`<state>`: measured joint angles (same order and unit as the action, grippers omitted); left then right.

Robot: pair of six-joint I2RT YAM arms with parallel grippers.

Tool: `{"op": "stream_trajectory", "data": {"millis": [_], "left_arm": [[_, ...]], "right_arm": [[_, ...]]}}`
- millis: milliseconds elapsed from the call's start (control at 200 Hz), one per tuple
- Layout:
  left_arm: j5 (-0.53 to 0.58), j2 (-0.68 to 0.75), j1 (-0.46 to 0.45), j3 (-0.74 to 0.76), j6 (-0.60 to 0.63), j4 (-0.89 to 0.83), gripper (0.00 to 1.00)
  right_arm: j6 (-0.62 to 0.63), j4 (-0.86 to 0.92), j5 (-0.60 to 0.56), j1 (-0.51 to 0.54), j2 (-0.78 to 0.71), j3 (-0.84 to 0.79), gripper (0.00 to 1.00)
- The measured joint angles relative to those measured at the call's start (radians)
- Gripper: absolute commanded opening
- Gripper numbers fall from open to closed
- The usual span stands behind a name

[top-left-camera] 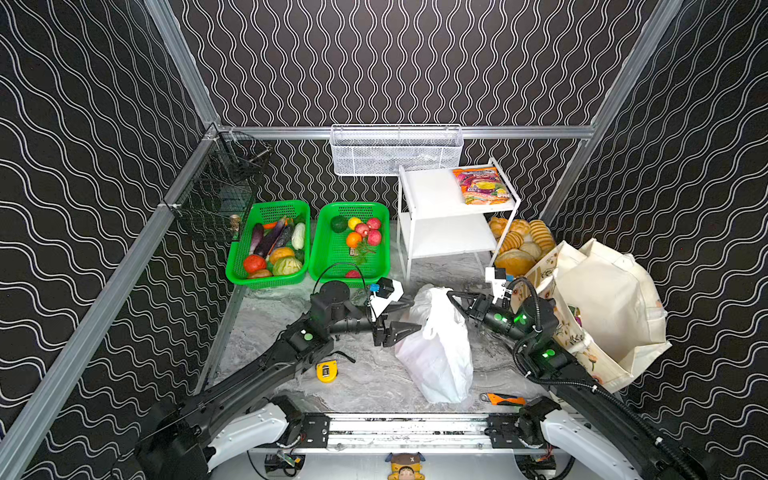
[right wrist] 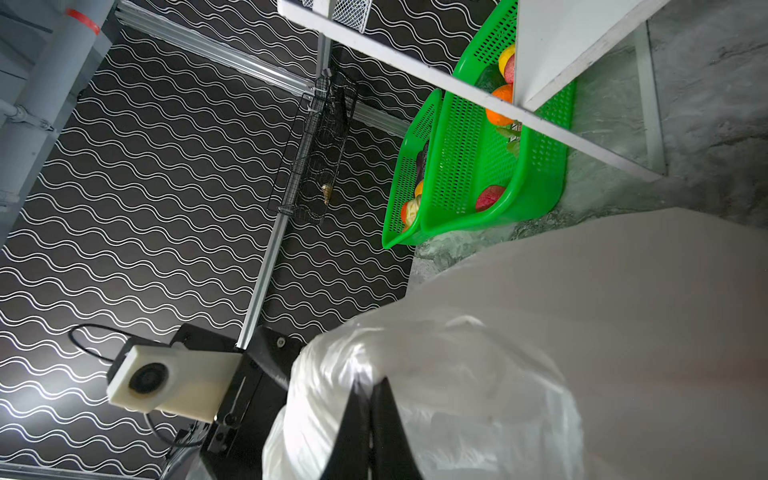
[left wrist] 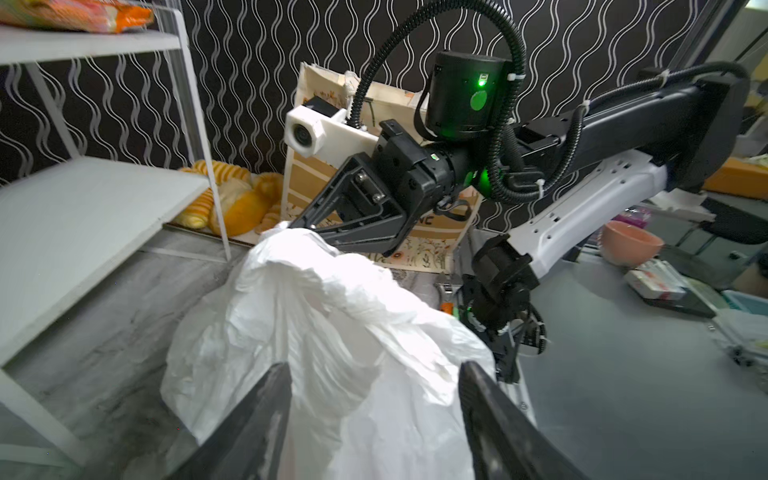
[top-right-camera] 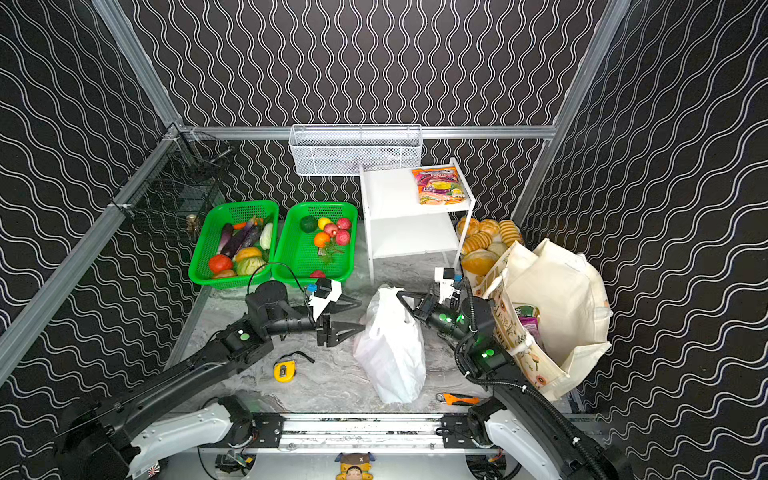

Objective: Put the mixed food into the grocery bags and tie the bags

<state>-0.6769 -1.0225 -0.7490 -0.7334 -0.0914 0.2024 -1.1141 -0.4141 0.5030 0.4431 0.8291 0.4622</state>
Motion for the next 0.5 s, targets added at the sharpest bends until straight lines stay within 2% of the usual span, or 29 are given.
{"op": "stream_trajectory", "data": {"millis": [170, 335, 380, 501], "left_arm": [[0.015, -0.026, -0.068, -0.06, -0.044, -0.139, 0.64], [0.04, -0.117, -0.086, -0.121, -0.044, -0.199, 0.53], [0.038, -0.138, -0.095, -0.137, -0.043, -0.212, 0.44], [0.042, -0.169, -0.103, -0.168, -0.028, -0.252, 0.03]], "right_arm": [[0.0, -0.011, -0.003, 0.0, 0.005, 0.0, 0.0], [0.0, -0.016, -0.003, 0.0, 0.003, 0.002, 0.0], [0.0, -0.014, -0.003, 0.0, -0.001, 0.004, 0.0], [0.0, -0.011, -0.003, 0.0, -0.012, 0.005, 0.0]]}}
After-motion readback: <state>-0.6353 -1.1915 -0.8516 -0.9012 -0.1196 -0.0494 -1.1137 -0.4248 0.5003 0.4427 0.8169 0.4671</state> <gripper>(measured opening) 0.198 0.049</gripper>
